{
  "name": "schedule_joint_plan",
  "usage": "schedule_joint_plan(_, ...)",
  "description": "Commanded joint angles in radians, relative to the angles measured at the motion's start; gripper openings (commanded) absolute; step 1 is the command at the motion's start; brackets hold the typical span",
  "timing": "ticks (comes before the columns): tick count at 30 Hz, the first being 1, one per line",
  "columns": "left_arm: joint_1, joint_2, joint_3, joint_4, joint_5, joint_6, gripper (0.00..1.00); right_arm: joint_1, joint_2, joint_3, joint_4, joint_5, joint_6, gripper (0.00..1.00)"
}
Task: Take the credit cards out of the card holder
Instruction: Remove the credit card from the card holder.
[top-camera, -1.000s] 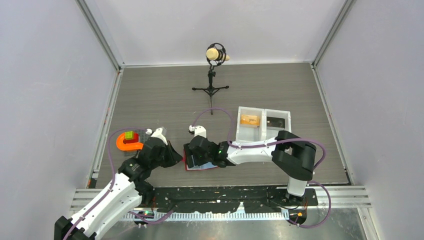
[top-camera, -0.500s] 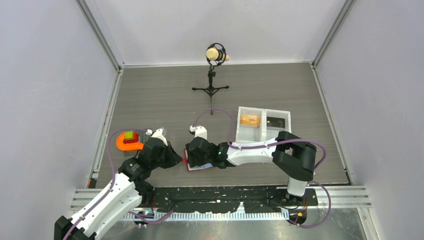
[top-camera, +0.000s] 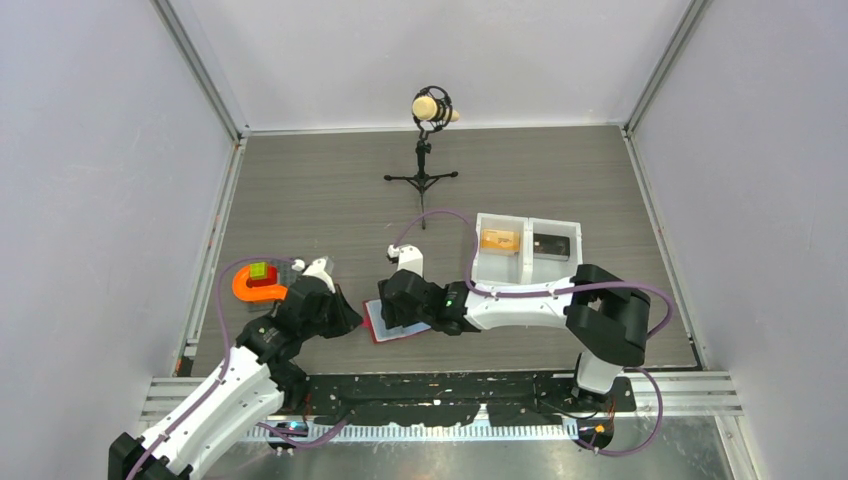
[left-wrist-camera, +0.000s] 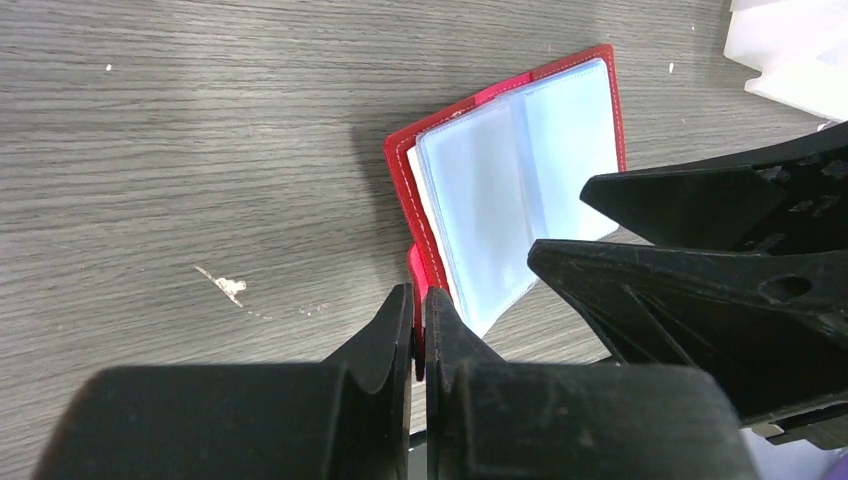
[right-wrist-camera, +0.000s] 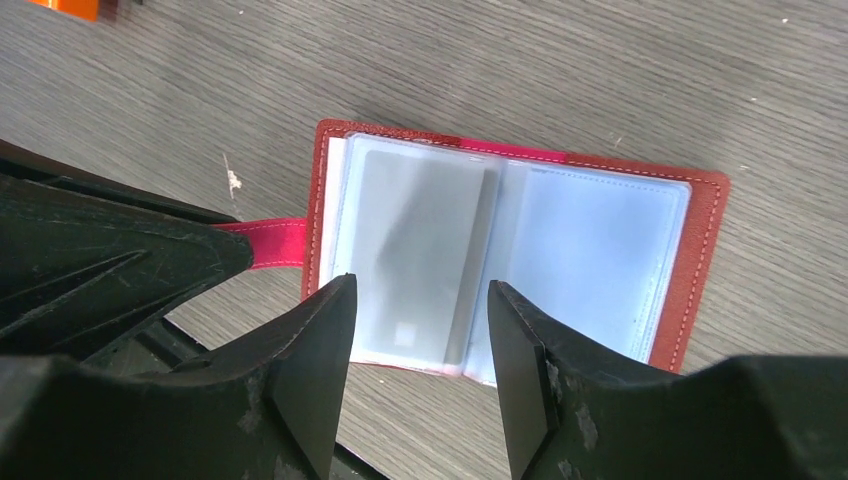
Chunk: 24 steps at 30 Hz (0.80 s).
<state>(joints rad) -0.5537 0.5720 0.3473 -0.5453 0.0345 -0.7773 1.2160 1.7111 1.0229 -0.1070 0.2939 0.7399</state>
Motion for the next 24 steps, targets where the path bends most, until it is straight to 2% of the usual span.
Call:
schedule_joint_plan(1,0.003,0.005,0.025,-0.003,-0.014,0.021,0.0,0.002,-0.057,-0.006,-0.013,0.054,-0.001,0.58)
schedule_joint_plan(4,0.003,0.003,0.027,-0.007,-0.013,0.023,0.0,0.002,-0.061,-0.005,-0.013,0.055,-0.01,0.59)
schedule_joint_plan(11,0.003,-0.01,0.031,-0.004,0.005,0.023,0.0,0.002,0.017,0.022,0.086,-0.102,-0.052,0.66)
schedule_joint_plan(24,0.003,-0.026,0.039,-0.021,0.009,0.028,0.0,0.002,0.08,0.035,0.095,-0.122,-0.044,0.67)
